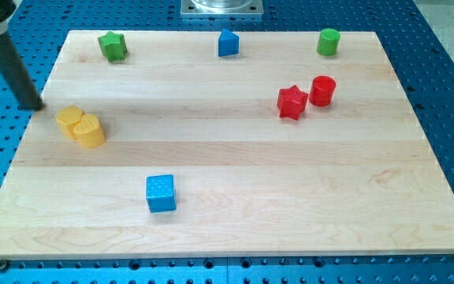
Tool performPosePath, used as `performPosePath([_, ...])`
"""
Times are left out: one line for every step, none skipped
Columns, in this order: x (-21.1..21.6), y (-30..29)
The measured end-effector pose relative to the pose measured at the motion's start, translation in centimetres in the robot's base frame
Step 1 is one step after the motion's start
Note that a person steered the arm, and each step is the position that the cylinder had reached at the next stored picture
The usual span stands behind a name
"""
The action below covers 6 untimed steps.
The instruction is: Push the yellow heart vertically above the blue cube
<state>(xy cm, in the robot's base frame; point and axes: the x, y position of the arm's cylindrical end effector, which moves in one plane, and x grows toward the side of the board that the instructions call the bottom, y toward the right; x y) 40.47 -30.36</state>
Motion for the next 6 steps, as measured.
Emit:
performPosePath([5.5,1.1])
performPosePath([6.4,4.5])
performPosePath([5.8,9.7])
performPosePath([5.0,13.4])
performPosePath([3.0,12.2])
performPosePath([2.3,17.1])
